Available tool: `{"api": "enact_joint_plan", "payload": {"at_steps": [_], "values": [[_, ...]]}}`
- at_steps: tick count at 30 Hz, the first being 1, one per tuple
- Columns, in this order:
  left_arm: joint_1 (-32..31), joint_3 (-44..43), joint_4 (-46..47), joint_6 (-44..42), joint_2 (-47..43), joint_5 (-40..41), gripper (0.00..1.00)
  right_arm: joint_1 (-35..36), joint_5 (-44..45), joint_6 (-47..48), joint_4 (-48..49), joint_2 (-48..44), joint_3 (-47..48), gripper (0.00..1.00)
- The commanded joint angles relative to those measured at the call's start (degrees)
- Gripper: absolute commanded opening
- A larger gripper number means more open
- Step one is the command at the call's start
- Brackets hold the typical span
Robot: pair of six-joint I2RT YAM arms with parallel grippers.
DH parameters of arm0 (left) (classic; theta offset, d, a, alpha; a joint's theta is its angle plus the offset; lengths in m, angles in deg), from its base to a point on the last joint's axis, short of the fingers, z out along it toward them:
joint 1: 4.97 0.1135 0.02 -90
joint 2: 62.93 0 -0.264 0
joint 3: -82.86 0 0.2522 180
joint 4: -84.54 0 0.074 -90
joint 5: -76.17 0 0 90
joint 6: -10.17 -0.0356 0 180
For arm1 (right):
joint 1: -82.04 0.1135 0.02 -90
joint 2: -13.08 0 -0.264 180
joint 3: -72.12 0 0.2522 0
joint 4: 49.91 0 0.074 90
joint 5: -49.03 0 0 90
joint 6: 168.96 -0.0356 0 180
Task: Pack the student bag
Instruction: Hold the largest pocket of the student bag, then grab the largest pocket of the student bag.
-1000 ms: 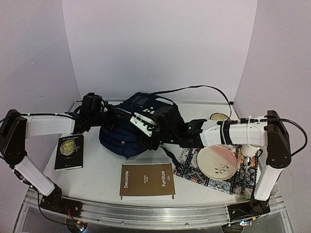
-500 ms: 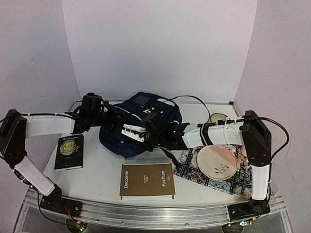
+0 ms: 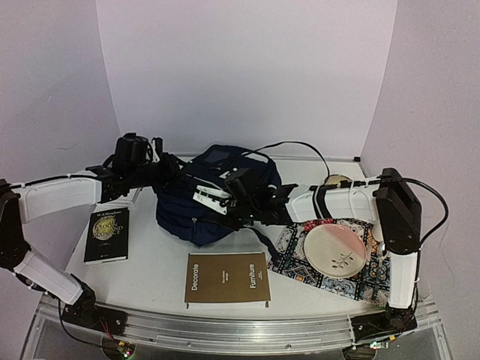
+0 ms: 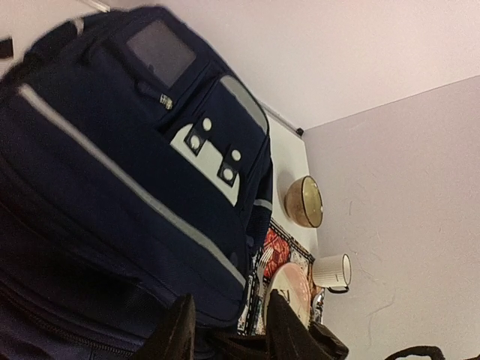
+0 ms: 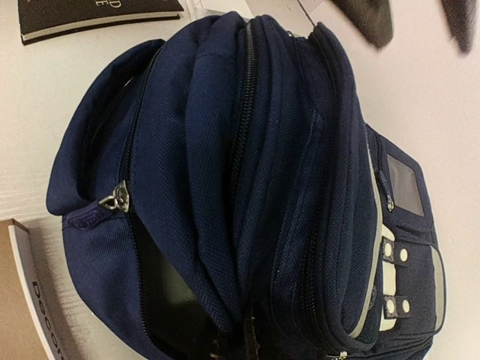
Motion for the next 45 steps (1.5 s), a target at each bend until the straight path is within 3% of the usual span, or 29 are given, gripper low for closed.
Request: {"api": "enact_joint_plan", "payload": {"at_steps": [1, 10, 17, 26, 45], "values": [[-0.2, -1.7, -8.2, -10.3, -8.4, 10.0, 0.38, -0.9, -1.4, -5.2, 1.4, -4.3, 5.3, 0.00], [-1.9, 9.4, -11.0, -7.6, -16.4, 8.0, 0.39, -1.5, 0.2, -10.5, -0.3, -3.2, 9.3, 0.00], [-9.6, 13.5, -11.0, -1.3, -18.7, 10.8, 0.32, -1.5, 3.4, -11.6, -0.6, -3.0, 10.5, 0.00], [-17.5, 11.0, -11.0, 1.1, -10.7, 16.5, 0.28, -1.5, 3.1, -13.5, -0.6, -2.8, 11.1, 0.00], [-18.0, 4.3, -11.0, -2.2, -1.7, 21.8, 0.29, -1.5, 0.1, -15.4, -0.6, -2.9, 10.6, 0.00]]}}
